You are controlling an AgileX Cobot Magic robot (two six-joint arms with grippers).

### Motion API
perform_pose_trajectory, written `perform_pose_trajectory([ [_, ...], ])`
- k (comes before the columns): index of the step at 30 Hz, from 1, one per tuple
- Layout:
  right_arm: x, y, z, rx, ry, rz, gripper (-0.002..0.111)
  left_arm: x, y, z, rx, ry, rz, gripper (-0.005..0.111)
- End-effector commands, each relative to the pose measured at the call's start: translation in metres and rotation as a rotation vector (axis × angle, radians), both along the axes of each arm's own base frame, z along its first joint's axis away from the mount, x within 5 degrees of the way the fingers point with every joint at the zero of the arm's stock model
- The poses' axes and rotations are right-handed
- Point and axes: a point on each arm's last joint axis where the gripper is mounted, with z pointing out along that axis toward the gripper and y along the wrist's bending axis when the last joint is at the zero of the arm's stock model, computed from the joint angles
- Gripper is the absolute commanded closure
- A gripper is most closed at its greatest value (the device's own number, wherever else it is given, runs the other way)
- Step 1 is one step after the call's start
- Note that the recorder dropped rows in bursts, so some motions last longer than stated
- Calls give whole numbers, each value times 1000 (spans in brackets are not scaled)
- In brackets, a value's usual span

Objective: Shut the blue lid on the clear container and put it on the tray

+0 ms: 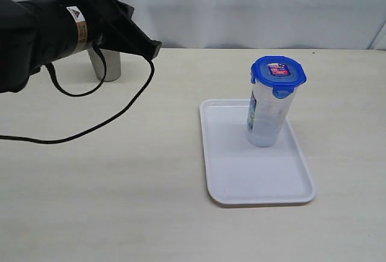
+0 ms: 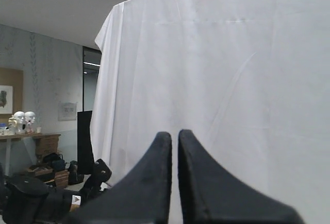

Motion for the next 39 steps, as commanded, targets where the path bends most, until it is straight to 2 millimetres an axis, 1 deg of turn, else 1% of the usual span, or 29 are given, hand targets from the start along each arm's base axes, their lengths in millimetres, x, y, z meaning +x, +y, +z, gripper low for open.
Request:
perform_pose_trajectory([
  [1, -1, -1, 1, 6, -12, -6, 104, -36, -6, 16, -66, -9, -116, 107],
  [4, -1, -1, 1, 6, -12, -6, 104, -59, -7, 15, -74, 3, -192, 107],
  [7, -1, -1, 1, 6, -12, -6, 104, -76, -3, 9, -75, 17, -213, 107],
  [11, -1, -1, 1, 6, -12, -6, 104, -94, 11, 1, -108, 53, -209, 107],
  [15, -1, -1, 1, 6, -12, -6, 104, -113, 28, 4, -150, 45, -235, 107],
  [18, -1, -1, 1, 6, -12, -6, 104, -130, 38, 5, -194, 46, -300, 107],
  [24, -1, -1, 1, 6, -12, -6, 104, -161, 56, 2, -271, 52, -413, 107],
  [32, -1, -1, 1, 6, -12, -6, 104, -193, 85, 0, -379, -7, -464, 107],
  [35, -1, -1, 1, 6, -12, -6, 104, -203, 90, 3, -407, -39, -507, 107],
  [39, -1, -1, 1, 6, -12, -6, 104, -210, 93, 9, -431, -65, -552, 107],
])
